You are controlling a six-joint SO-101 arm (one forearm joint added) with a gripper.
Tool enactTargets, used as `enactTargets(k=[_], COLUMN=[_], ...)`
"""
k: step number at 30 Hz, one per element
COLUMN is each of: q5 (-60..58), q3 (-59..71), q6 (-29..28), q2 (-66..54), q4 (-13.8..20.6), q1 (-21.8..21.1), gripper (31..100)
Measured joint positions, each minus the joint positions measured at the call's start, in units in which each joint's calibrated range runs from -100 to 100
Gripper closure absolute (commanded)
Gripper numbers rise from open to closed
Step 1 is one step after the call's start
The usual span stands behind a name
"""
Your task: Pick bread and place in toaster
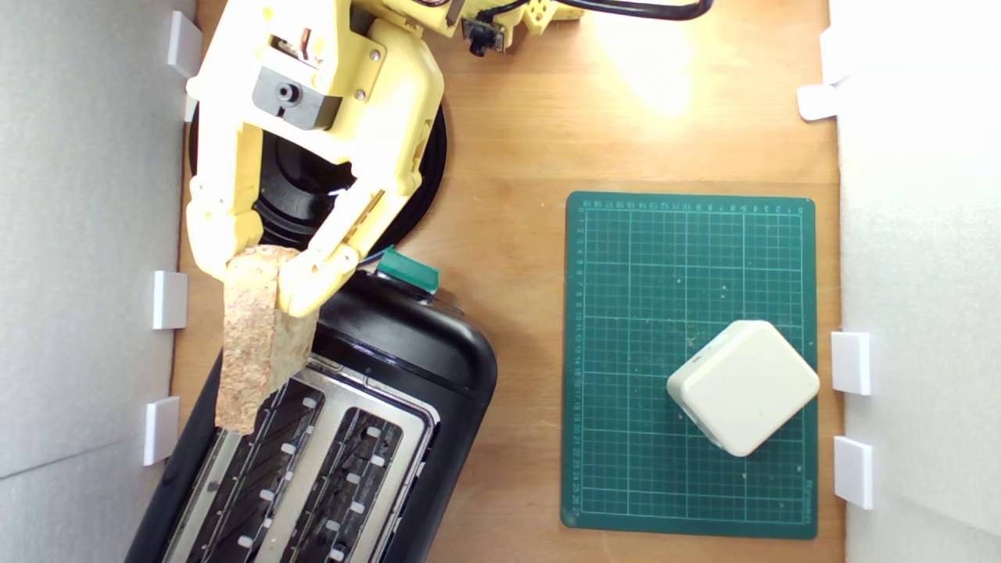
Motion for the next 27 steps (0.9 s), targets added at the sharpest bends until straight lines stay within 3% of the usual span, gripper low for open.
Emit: enactTargets(k=[27], q5=[-4.58], q3=[-0.28], q6=[0.0], q2=[3.44], q4=[-0.09], q1=[-0.09], gripper=[70.7])
